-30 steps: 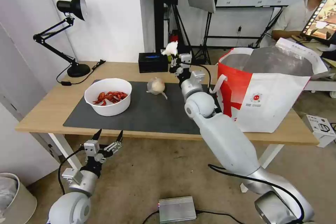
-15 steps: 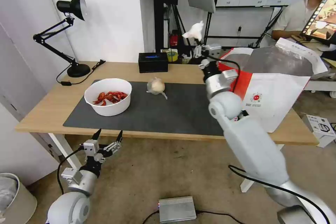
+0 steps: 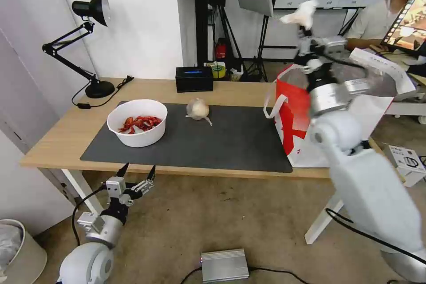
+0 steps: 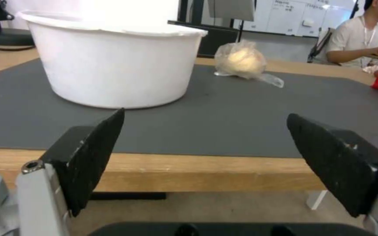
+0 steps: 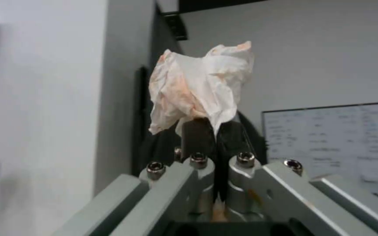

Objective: Pick up the trash from the table and place it into the takeout bag.

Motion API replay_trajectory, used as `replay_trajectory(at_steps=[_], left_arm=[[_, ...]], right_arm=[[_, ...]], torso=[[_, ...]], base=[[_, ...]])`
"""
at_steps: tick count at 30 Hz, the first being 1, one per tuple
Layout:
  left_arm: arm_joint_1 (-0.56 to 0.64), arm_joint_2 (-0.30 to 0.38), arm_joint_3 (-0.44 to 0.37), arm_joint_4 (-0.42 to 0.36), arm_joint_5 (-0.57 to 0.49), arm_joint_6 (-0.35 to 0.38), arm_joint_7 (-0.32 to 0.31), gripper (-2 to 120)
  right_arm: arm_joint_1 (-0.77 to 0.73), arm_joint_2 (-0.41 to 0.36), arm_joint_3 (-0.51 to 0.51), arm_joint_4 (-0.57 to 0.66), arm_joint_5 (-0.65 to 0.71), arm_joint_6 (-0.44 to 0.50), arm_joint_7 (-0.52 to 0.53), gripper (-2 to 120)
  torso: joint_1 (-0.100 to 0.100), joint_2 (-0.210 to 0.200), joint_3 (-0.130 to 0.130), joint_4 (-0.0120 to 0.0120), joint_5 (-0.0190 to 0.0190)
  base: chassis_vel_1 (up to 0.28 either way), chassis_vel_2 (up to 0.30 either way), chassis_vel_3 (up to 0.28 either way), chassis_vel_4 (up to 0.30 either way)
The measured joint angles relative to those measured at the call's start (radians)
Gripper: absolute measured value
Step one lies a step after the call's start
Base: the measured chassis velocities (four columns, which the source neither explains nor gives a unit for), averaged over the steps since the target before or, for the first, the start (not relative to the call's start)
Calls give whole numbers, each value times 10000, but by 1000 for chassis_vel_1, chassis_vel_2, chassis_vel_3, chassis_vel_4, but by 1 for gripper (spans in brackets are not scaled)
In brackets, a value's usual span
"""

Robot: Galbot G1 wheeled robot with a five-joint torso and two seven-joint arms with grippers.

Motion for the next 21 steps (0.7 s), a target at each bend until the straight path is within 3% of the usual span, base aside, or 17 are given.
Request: replay_trajectory(at_steps=[8,12,16,21], left_arm=[[3,4,56,32,30,-19,40,100],[1,17,41,29,25,-33,60,100],[22,24,-17,4,1,-41,73,100],[29,24,-46,-10,-13,-42,74,100]], right_arm=[[-194,-727,886,125,950,-834,627,0],[-383,-1021,1057,290,1459,-1619,997,0],[-537,-1196,1293,559,2124,-3130,1692,0],[-536,-1287,1467,608,2542,-3799,1944,0]], torso=[[0,0,0,0,-2],[0,0,0,0,-1],[0,-1,2,3,-2],[0,0,1,1,-3]], base=[[0,0,0,0],[0,0,0,0],[0,0,0,0],[0,0,0,0]])
